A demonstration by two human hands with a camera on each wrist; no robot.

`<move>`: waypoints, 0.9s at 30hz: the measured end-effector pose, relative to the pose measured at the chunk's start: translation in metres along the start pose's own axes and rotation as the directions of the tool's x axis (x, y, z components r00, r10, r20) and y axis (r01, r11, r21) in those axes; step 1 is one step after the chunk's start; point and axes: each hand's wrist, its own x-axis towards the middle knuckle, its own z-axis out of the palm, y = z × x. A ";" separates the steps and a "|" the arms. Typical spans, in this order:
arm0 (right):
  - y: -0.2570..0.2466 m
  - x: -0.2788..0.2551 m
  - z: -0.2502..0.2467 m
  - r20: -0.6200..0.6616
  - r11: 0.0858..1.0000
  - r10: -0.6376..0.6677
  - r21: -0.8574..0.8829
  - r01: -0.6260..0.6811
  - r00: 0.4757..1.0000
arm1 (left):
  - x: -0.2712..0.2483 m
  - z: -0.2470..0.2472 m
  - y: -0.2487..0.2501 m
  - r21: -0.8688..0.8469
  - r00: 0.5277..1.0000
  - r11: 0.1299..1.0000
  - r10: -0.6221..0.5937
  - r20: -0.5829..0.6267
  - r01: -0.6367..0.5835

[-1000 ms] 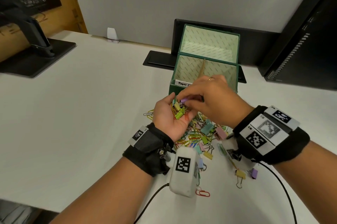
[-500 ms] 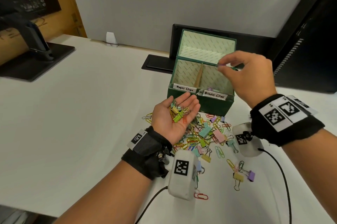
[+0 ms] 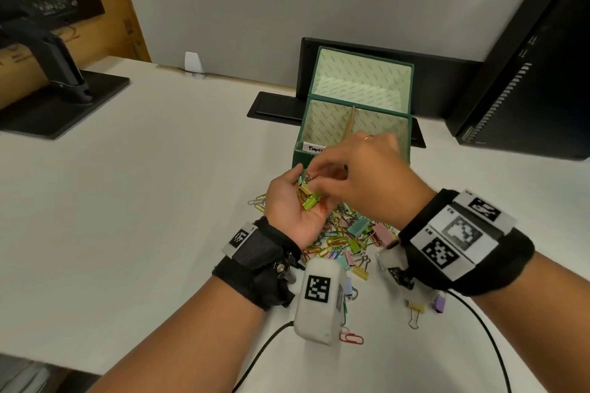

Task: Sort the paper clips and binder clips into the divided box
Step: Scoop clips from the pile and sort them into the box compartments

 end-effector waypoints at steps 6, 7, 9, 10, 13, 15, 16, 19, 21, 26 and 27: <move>-0.015 0.000 0.017 0.034 0.982 -0.025 -0.185 0.031 0.999 | 0.001 0.000 -0.001 0.018 0.997 1.000 -0.007 -0.080 0.008; -0.015 0.000 0.018 0.019 0.983 -0.016 -0.182 0.020 1.000 | 0.002 -0.001 -0.001 0.011 0.997 1.000 -0.011 -0.080 0.012; -0.015 0.000 0.020 -0.014 0.988 0.010 -0.153 -0.012 1.000 | 0.005 -0.003 -0.001 -0.015 0.998 1.000 -0.016 -0.066 0.015; -0.014 0.000 0.020 -0.033 0.992 0.021 -0.127 -0.025 0.999 | 0.006 -0.003 -0.001 -0.026 0.999 1.000 -0.016 -0.043 0.015; -0.014 -0.001 0.017 -0.089 0.999 0.053 0.004 -0.053 0.995 | 0.003 -0.002 0.000 -0.022 1.000 1.000 0.001 0.030 0.000; -0.015 -0.002 0.011 -0.117 0.988 0.094 0.133 -0.078 0.989 | 0.001 0.000 0.000 -0.010 0.998 1.000 0.013 0.056 -0.012; -0.014 -0.002 0.007 -0.134 0.976 0.116 0.201 -0.088 0.984 | -0.001 0.001 0.000 -0.012 0.997 1.000 0.019 0.070 -0.018; -0.003 0.000 -0.008 -0.233 0.933 0.191 0.345 -0.102 0.954 | -0.001 0.002 0.000 -0.029 0.997 0.999 0.027 0.075 -0.025; 0.009 0.004 -0.017 -0.340 0.920 0.245 0.377 -0.107 0.908 | 0.001 0.001 0.001 -0.017 0.998 1.000 0.014 0.055 -0.013; 0.044 0.011 -0.027 -0.487 0.914 0.359 0.358 -0.194 0.796 | 0.000 0.000 0.002 -0.009 0.999 1.000 0.003 0.045 -0.003; 0.050 0.011 -0.026 -0.484 0.916 0.366 0.336 -0.217 0.795 | 0.000 0.000 0.001 -0.009 0.999 1.000 0.003 0.046 -0.003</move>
